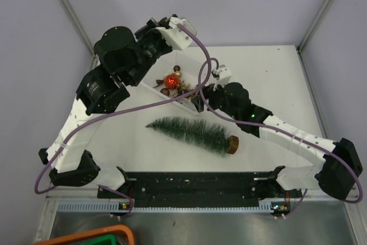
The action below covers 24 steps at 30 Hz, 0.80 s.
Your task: Decorate the small christmas tree
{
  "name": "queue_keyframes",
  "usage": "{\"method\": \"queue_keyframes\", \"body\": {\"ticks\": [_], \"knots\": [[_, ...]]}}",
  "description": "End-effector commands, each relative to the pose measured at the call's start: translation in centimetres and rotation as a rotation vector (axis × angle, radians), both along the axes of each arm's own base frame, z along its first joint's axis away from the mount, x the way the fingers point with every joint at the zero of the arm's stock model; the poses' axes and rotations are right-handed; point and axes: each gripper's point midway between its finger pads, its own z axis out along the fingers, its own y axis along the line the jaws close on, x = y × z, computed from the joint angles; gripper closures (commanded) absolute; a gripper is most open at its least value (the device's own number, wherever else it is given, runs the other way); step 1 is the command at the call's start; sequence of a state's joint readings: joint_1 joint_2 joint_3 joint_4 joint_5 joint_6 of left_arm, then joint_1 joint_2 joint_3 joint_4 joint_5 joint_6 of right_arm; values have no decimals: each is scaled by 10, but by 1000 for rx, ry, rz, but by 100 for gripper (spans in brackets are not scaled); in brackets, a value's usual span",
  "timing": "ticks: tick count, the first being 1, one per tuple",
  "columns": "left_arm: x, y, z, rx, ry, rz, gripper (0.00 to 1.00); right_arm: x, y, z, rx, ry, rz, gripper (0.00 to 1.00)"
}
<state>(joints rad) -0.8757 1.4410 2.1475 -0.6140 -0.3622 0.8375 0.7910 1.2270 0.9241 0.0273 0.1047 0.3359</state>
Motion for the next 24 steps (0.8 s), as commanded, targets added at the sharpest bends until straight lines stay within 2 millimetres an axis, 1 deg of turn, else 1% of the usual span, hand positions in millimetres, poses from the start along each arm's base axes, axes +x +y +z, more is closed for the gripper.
{"method": "queue_keyframes", "body": {"ticks": [1,4,7,8,12,15,17,18,21,24], "knots": [[-12,21,53,-81,-153,66,100,16,14,19,20,-77,-26,23],[-20,28,71,-95,-216,83,100,17,19,31,43,-103,-26,23],[-27,36,87,-115,-259,92,100,17,26,50,66,-132,-7,23],[-29,38,91,-121,-268,92,100,16,30,60,78,-147,-1,23],[-35,43,97,-137,-282,89,100,8,48,84,106,-187,45,23],[-39,46,100,-146,-289,88,100,-3,61,94,133,-203,80,23],[-42,49,105,-147,-306,94,100,-11,68,95,140,-202,98,24],[-43,50,107,-148,-314,99,100,-12,67,94,131,-202,88,24],[-48,54,112,-142,-336,106,100,-15,59,83,111,-170,58,24],[-52,58,114,-134,-342,110,100,-26,50,75,124,-142,68,24]]}}
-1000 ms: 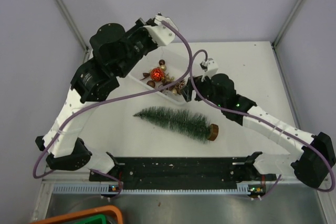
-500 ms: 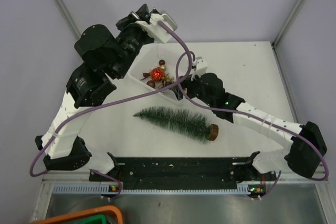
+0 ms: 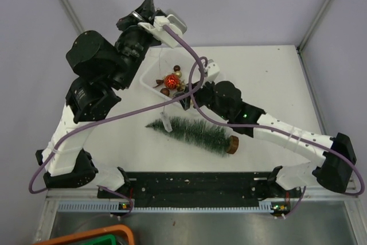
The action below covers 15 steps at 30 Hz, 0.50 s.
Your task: Decorate the small christmas tree
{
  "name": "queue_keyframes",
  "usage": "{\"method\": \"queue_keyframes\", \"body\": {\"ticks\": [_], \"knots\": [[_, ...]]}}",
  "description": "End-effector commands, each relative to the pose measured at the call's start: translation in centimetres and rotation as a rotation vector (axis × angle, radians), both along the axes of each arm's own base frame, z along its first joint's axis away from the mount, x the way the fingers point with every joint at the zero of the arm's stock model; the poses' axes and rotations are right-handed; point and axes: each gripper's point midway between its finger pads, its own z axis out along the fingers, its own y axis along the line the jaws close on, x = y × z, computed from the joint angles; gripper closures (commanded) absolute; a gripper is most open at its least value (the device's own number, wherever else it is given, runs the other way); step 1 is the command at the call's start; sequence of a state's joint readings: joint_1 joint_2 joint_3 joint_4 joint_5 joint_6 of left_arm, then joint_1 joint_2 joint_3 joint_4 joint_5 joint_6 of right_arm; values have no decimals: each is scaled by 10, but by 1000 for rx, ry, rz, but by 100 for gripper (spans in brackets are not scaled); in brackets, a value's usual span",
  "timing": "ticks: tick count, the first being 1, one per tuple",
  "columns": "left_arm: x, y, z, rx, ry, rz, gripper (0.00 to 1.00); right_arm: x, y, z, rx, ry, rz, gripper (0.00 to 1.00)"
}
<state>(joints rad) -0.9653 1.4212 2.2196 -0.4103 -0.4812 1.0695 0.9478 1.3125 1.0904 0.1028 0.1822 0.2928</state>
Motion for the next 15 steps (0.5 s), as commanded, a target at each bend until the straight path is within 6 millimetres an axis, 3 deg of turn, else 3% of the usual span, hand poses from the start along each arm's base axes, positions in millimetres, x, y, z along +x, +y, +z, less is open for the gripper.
{"method": "queue_keyframes", "body": {"ticks": [1,8,15], "knots": [[-22,31,32,-79,-79,26,100,-14,-15,8,49,13,-18,24],[-37,32,25,-37,-75,-2,100,-37,-54,-2,50,32,-51,24],[-55,25,34,-37,-106,-40,100,-36,-36,3,79,47,-6,24]]}}
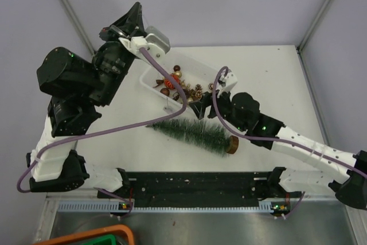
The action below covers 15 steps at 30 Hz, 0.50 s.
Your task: Decorate the small christmas tree
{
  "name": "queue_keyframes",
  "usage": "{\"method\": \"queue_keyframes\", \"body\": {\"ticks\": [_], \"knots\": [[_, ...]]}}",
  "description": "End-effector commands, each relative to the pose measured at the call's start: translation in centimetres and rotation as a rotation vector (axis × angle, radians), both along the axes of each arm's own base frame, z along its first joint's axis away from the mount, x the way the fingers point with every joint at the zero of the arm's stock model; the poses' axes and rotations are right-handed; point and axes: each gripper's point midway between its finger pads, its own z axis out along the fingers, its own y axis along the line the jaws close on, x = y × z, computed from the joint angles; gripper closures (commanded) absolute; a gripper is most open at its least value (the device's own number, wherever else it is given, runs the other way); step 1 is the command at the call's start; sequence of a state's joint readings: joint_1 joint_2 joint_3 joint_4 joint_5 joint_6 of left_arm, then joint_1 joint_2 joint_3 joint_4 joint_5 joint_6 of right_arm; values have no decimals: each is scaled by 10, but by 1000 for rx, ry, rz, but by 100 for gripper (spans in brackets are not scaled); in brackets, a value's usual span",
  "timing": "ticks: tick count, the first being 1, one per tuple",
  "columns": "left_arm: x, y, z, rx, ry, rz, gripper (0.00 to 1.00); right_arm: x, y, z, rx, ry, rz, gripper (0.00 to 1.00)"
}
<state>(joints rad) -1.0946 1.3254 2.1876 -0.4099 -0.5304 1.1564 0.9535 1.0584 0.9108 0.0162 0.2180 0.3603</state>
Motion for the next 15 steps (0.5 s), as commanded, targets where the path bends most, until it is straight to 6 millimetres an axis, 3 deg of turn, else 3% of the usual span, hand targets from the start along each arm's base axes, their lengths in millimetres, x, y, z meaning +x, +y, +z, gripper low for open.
{"method": "queue_keyframes", "body": {"ticks": [1,6,10,15], "knots": [[-14,8,22,-47,-65,10,100,4,20,13,42,-9,28,25],[-28,5,41,-60,-117,8,100,24,60,13,13,-21,71,26],[-35,6,43,-50,-124,19,100,45,86,28,12,-53,69,29],[-42,9,46,-53,-125,28,100,62,115,30,24,-46,94,43]]}}
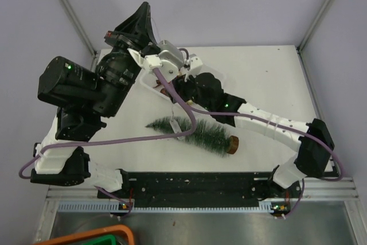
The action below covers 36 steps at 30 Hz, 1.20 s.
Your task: Decorate the small christmas tree
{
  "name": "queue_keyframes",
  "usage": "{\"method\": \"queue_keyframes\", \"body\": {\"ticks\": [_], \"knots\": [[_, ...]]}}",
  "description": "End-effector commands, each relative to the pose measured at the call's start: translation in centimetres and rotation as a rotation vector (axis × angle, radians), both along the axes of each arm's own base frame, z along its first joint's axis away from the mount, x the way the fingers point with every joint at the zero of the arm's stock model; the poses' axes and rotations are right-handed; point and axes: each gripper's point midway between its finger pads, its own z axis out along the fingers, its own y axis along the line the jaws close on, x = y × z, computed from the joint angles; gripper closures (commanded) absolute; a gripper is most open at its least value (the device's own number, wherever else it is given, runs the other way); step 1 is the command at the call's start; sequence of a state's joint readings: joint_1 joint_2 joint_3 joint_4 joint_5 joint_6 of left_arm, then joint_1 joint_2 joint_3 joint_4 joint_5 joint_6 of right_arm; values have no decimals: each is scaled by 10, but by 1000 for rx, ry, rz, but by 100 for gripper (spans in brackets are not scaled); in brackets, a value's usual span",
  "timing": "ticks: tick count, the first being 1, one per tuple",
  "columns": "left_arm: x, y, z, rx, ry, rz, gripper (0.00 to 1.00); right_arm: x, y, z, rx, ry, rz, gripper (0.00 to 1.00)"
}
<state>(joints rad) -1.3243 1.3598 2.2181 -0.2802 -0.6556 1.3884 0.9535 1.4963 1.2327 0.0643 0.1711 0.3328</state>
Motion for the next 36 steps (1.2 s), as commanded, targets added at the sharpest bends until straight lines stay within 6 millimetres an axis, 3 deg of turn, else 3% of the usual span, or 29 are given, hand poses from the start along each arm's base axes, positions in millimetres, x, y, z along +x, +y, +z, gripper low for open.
{"method": "queue_keyframes", "body": {"ticks": [1,2,4,6,8,11,13,16,18,20,23,31,32,34,36], "knots": [[-9,32,23,-98,-31,52,100,5,31,43,108,-63,69,48],[-10,32,24,-95,-33,55,100,4,35,45,121,-62,89,60],[-13,33,27,-105,-43,54,100,6,39,51,131,-64,91,100],[-16,35,31,-110,-57,56,100,11,38,63,144,-77,81,100],[-20,37,37,-122,-79,59,100,17,37,91,174,-108,87,100],[-27,42,47,-146,-115,63,100,20,38,139,216,-169,115,100],[-30,43,52,-149,-137,72,100,14,42,185,270,-213,159,100],[-35,49,59,-165,-164,78,100,5,54,218,316,-217,243,100],[-39,51,62,-171,-174,79,100,-2,65,223,343,-187,301,100],[-41,51,64,-170,-185,82,100,-12,77,218,360,-153,358,100],[-43,52,65,-172,-188,83,100,-29,101,195,349,-96,422,100],[-41,50,56,-151,-151,94,100,-95,171,100,273,117,626,100],[-41,49,54,-146,-146,94,100,-101,176,91,263,139,644,90],[-39,46,47,-129,-125,95,100,-107,181,76,249,179,659,56],[-37,45,40,-111,-100,98,100,-106,174,58,218,204,634,30]]}}
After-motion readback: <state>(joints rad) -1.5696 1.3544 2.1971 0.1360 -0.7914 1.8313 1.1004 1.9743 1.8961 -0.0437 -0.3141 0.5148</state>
